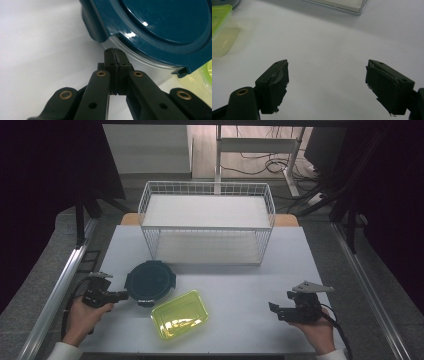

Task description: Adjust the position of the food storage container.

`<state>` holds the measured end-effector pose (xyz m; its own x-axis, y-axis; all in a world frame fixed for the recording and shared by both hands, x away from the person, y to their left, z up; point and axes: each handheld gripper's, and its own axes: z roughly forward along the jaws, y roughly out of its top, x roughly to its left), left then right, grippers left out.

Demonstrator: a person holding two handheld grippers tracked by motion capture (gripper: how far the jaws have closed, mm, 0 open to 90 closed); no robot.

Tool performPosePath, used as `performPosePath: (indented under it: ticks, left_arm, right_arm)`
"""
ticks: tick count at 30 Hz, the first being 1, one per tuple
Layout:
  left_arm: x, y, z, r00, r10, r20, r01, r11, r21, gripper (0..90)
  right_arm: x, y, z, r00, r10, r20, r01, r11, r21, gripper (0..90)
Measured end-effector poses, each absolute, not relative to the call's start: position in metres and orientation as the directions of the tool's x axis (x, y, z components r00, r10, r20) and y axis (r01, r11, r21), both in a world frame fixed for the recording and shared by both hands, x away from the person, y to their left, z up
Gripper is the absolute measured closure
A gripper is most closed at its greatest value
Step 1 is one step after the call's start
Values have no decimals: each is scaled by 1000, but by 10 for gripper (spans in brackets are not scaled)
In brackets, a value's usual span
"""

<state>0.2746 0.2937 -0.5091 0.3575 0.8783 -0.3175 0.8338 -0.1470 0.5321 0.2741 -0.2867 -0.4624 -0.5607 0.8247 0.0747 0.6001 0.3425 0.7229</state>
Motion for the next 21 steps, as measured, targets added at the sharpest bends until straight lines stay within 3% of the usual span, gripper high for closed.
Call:
performPosePath:
  ticks: [21]
  left_arm:
    - [291, 268, -507, 390, 868, -308, 827, -183, 531, 897]
  right_arm:
    - [275, -286, -463, -565, 822, 72, 598, 348, 722, 188]
